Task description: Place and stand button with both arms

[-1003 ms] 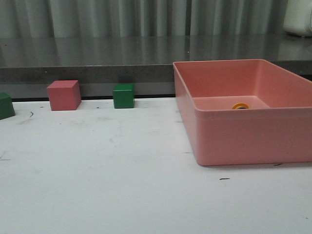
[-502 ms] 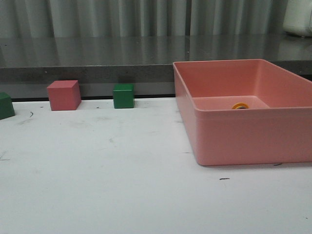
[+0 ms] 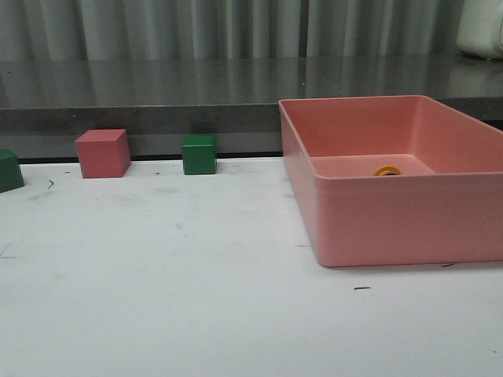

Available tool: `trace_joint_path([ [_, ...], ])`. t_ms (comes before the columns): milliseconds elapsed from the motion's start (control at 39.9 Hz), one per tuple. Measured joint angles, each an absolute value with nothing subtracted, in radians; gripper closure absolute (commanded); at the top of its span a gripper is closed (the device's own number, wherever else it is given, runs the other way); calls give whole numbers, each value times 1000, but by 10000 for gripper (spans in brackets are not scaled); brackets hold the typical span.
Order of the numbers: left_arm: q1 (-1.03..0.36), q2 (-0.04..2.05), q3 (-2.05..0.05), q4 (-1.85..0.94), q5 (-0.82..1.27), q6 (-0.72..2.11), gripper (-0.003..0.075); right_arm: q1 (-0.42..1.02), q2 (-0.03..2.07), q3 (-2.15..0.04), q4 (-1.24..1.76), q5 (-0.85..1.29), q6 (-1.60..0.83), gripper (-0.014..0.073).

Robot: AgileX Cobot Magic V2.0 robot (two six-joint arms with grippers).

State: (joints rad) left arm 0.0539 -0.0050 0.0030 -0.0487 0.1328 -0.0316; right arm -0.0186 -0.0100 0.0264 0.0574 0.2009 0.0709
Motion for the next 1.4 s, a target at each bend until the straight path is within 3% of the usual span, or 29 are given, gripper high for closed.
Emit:
trace_joint_path([
  [326,54,-5,-4,-103,0,-32,741,-19,-10,25,73,186,69,664],
  [602,54,109,-239,-68,172,-32,741,-19,1,-187,78,308,69,655],
  [828,54,357,-399,0,263,-32,741,-19,201,-355,81,394,69,655],
  [1003,54,387,-415,0,269,-32,733,-19,266,-385,82,403,69,641],
  [1078,54,389,-415,0,273,-32,664,-19,267,-385,82,403,69,565],
  [1154,54,389,-415,0,274,-32,519,-19,267,-385,82,403,69,447],
  [1304,54,389,-415,0,274,-32,135,-19,268,-385,82,403,69,95],
  [1404,54,389,-415,0,274,-32,20,-19,268,-385,82,403,69,-72],
])
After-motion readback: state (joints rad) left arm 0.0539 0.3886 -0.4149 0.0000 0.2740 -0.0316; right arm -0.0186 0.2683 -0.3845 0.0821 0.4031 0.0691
